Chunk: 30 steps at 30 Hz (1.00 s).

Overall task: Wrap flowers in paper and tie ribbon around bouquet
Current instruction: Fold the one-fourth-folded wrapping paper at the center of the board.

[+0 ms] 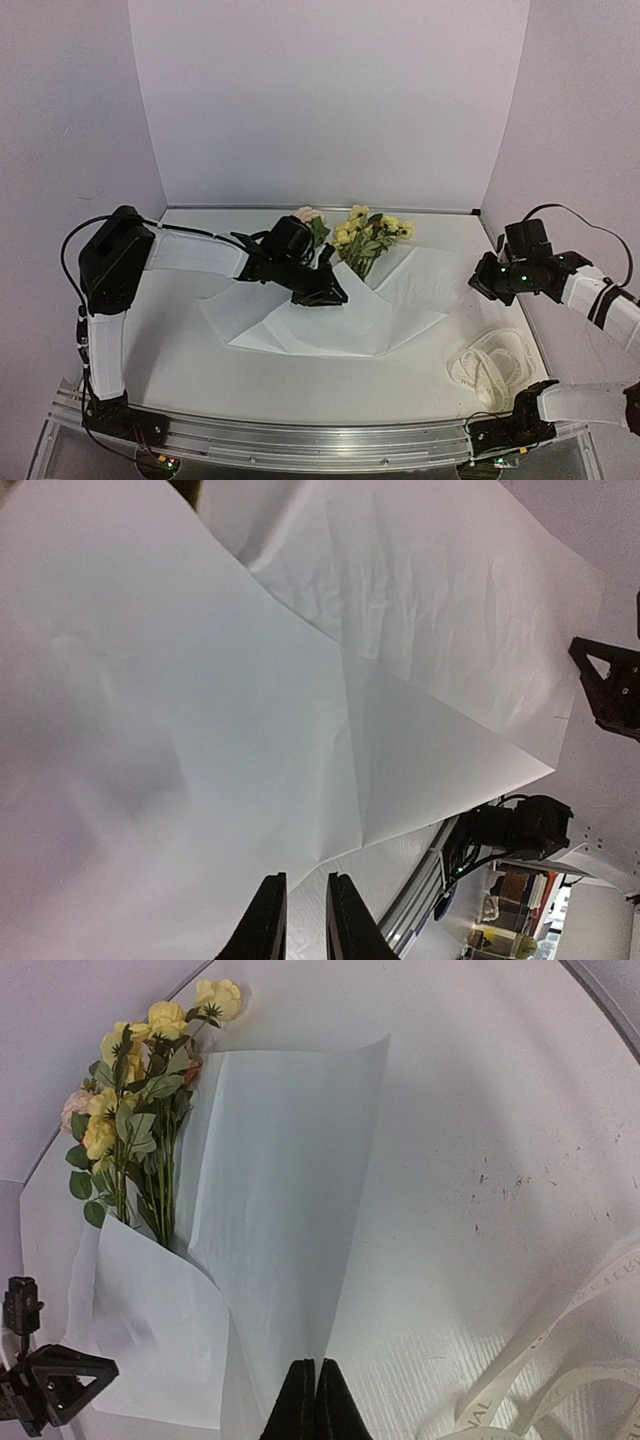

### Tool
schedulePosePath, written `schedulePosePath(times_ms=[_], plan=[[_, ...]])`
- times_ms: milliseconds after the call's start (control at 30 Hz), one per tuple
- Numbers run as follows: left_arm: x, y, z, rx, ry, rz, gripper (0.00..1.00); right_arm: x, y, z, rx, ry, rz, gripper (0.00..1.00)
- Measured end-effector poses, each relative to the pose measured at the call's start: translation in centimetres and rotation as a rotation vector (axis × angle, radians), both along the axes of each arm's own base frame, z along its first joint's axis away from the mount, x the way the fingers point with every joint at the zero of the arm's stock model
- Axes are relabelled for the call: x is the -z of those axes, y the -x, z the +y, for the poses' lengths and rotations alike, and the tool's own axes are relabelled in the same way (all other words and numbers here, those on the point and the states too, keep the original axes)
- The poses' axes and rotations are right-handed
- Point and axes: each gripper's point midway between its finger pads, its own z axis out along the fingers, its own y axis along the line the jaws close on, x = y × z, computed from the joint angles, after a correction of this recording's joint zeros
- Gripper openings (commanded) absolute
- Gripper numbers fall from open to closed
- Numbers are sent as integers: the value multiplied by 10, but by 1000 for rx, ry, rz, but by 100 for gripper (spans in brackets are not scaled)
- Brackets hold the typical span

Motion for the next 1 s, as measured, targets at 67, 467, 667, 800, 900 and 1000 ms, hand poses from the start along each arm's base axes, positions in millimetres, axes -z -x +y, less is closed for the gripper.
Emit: schedulePosePath(times_ms=[67, 467, 667, 800, 900, 1000], plan=[[-3, -7, 22, -22, -16, -7, 14, -1, 0, -2, 4, 17, 6, 0], [20, 14, 55, 82, -107, 9, 10, -6, -9, -14, 26, 115, 49, 0], [56, 17, 57, 96, -163, 55, 8, -16, -12, -4, 5, 94, 43, 0], [78, 19, 60, 99, -196, 87, 8, -27, -14, 16, -35, 68, 31, 0], [80, 18, 59, 100, -192, 86, 7, -34, -18, 35, -70, 48, 28, 0], [79, 16, 58, 95, -187, 81, 7, -36, -23, 55, -98, 32, 38, 0]])
